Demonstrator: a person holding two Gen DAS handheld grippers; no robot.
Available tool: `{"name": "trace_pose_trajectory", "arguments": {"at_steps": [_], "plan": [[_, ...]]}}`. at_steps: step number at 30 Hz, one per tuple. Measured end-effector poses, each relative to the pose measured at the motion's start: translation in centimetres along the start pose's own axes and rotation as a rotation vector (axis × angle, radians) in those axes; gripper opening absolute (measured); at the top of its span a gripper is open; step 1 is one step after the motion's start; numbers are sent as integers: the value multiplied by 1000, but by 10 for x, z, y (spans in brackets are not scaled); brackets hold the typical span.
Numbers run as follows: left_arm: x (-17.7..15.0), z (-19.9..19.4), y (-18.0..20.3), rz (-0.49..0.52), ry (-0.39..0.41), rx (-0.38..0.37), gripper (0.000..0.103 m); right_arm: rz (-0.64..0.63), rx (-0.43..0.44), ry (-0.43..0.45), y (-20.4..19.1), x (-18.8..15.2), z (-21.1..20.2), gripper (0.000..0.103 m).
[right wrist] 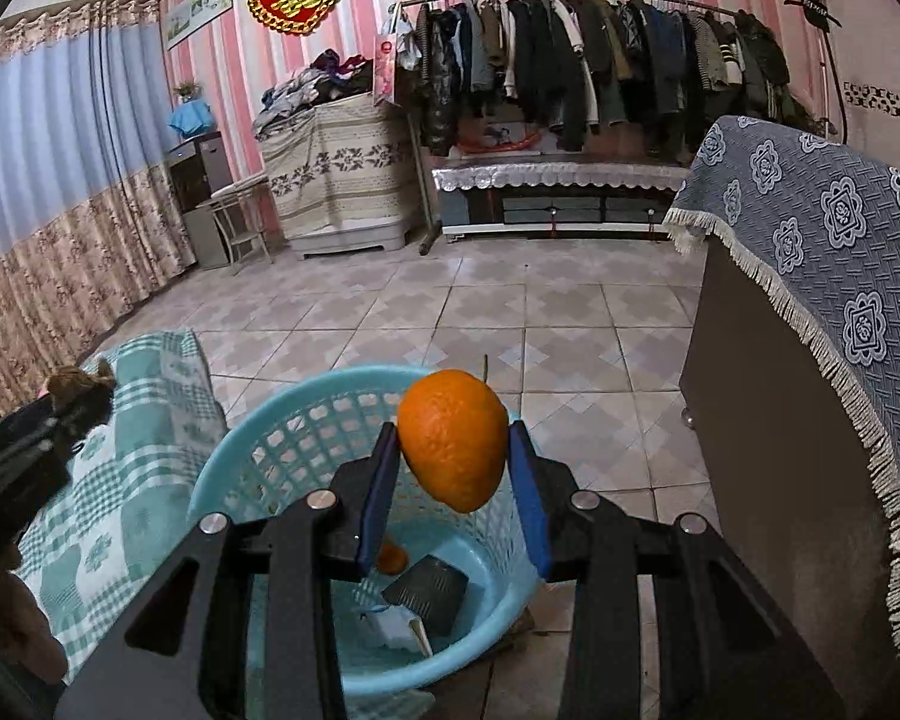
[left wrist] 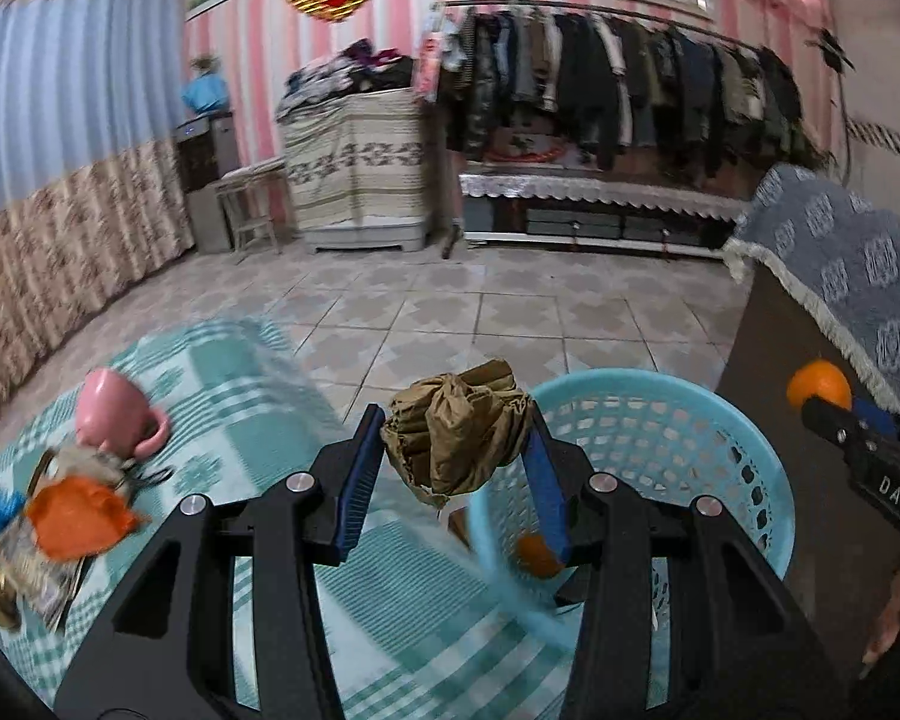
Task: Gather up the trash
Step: 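Carry the brown paper and the orange with both tools over the blue basket, then open the left tool dropping the brown paper while the right tool drops the orange into the basket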
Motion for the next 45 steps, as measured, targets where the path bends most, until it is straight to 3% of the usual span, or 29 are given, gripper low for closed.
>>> {"name": "trace_pose_trajectory", "arguments": {"at_steps": [6,11,14,16,20,25,33,36,38,40,45], "plan": [[6,44,27,-10,-55,-80,45,71,-5,-11,14,-1,17,37],[9,68,43,19,-82,-103,45,81,-8,-30,19,-5,26,37],[4,73,47,22,-91,-119,52,80,-4,-56,18,-11,34,37],[2,73,46,38,-92,-94,68,82,-1,-60,16,-12,35,37],[1,65,28,38,-89,-43,70,53,7,-65,7,-14,36,37],[0,24,-22,29,-24,87,90,23,17,-70,-5,-18,36,37],[-17,-25,-77,-41,-16,181,96,41,31,-125,-29,-31,55,38],[-27,-32,-89,-64,-26,193,96,34,27,-129,-35,-35,58,42],[-34,-36,-99,-90,-31,200,96,23,30,-122,-39,-35,58,61],[-39,-40,-102,-103,-34,206,96,6,23,-105,-43,-35,56,70],[-43,-59,-112,-108,-8,256,97,-43,19,-89,-53,-34,50,78]]}}
Point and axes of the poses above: each gripper's, at about its wrist camera, not at the fingertips, and z roughly the way its jaws point, y to its right, x to its top, the point moved 10 cm from there along z, roughly the way its jaws point, and after that the axes turned 9 degrees about z, right-handed, at the moved point
